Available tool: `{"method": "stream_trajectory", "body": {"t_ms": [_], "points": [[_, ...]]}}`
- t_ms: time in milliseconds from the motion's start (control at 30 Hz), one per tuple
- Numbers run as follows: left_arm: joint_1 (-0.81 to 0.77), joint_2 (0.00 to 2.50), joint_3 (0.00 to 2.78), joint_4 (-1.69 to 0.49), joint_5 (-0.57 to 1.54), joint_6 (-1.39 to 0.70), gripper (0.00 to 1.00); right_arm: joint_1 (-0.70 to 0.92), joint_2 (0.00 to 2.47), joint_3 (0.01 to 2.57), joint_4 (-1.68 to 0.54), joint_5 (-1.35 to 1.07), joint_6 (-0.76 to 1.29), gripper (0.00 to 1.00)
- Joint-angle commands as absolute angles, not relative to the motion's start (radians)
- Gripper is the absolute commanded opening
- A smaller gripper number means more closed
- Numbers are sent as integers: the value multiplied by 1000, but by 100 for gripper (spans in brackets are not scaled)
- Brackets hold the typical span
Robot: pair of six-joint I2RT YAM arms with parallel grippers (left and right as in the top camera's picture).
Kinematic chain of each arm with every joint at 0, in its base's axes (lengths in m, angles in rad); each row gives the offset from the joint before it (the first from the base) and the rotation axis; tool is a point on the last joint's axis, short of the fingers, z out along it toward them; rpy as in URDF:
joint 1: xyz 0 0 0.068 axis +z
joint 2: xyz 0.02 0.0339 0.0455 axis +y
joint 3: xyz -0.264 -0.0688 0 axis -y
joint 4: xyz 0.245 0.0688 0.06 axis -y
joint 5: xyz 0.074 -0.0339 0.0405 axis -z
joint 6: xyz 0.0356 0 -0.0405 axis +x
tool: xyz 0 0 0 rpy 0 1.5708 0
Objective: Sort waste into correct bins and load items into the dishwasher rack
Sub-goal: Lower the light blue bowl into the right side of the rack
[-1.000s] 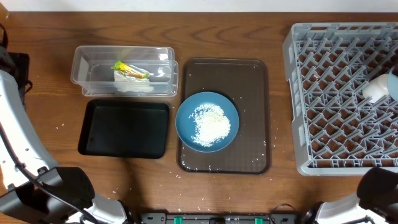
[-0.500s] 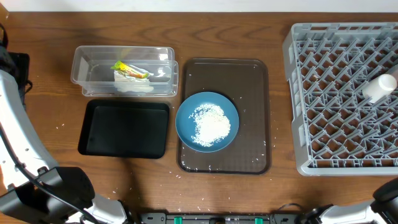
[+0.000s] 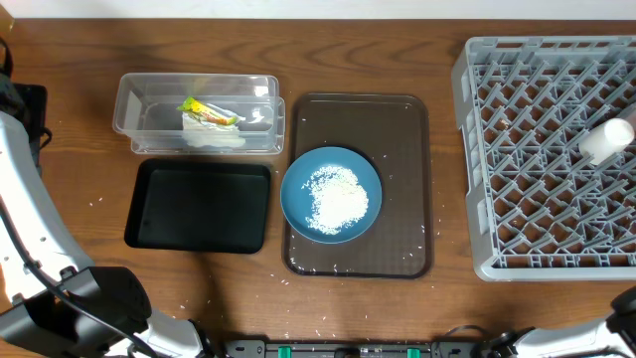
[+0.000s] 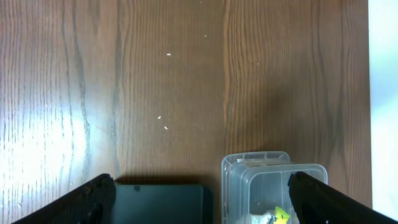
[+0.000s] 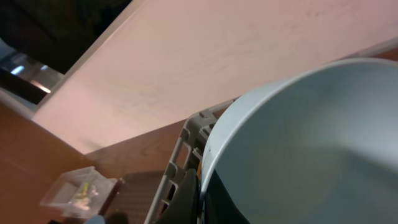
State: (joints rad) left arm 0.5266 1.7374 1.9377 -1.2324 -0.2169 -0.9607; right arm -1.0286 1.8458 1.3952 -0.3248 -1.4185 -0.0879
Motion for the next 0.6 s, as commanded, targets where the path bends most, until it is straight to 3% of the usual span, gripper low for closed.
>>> {"method": "stream_trajectory", "body": {"t_ms": [0, 567], "points": [[529, 1744, 1937, -1238, -237, -947, 92, -1026, 1913, 1385, -269, -1471, 30, 3], [529, 1744, 1937, -1238, -237, -947, 92, -1023, 2076, 1385, -38, -1559, 240, 3]]}}
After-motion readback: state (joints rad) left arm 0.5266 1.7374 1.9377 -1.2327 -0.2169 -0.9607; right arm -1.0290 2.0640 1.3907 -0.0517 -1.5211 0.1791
